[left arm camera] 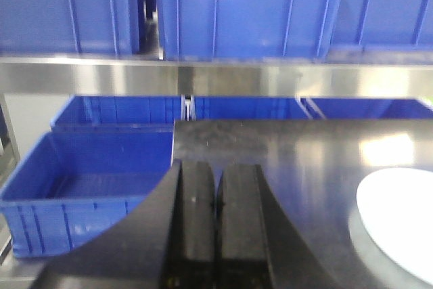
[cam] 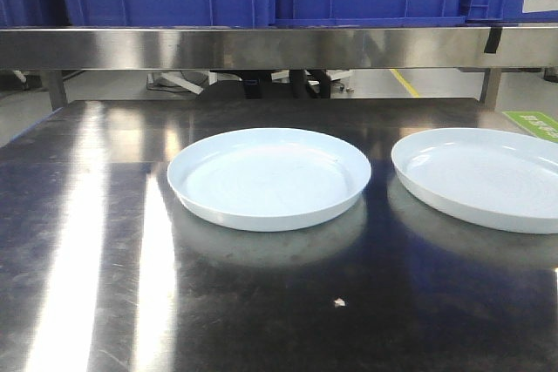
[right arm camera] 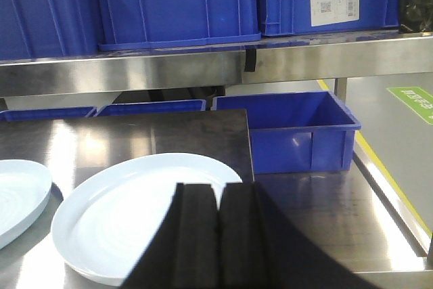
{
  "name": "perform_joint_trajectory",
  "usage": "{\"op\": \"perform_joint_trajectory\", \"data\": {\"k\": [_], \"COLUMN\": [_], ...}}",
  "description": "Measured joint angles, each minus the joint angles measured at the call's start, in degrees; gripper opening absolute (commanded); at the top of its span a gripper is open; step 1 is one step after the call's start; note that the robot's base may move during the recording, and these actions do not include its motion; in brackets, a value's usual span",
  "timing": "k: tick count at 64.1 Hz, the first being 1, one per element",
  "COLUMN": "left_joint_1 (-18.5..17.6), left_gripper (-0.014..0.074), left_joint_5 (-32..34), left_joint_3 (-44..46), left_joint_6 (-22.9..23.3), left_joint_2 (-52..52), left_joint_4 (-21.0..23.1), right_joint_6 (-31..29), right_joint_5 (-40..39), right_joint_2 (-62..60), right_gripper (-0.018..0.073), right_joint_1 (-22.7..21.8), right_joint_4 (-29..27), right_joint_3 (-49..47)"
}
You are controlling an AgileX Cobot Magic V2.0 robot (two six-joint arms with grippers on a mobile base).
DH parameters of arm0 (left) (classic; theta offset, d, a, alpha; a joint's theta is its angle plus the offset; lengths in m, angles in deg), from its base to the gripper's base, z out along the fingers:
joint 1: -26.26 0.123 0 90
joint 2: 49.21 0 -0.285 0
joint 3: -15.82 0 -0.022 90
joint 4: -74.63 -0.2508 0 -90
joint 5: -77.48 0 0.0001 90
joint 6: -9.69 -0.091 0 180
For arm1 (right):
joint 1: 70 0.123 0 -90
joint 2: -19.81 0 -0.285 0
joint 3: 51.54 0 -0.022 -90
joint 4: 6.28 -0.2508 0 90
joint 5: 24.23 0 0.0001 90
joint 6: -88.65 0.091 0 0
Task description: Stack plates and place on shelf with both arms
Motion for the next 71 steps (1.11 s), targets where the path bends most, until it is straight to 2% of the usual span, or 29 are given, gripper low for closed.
{"op": "perform_joint_trajectory", "data": {"k": [15, 29, 41, 71], "left_joint_1": [0.0, 0.0, 0.0, 0.0], "left_gripper": [0.0081, 0.0081, 0.0081, 0.0081], "left_joint_5": [0.1, 0.1, 0.1, 0.1], "left_joint_3": [0.1, 0.1, 0.1, 0.1], "left_joint_6": [0.0, 0.0, 0.0, 0.0], "left_joint_2": [0.0, 0.0, 0.0, 0.0], "left_joint_4": [0.0, 0.0, 0.0, 0.0], "right_joint_6": [0.0, 0.0, 0.0, 0.0], "right_joint_5": [-0.2, 13.9, 26.4, 41.0], "right_joint_2": [0.0, 1.8, 11.8, 39.3], "right_gripper": [0.0057, 0.0057, 0.0057, 0.0057], "right_joint_1": [0.0, 0.0, 0.0, 0.0], "right_joint_4": [0.0, 0.2, 0.5, 0.7], "right_joint_3": [0.0, -8.2, -16.9, -31.9]}}
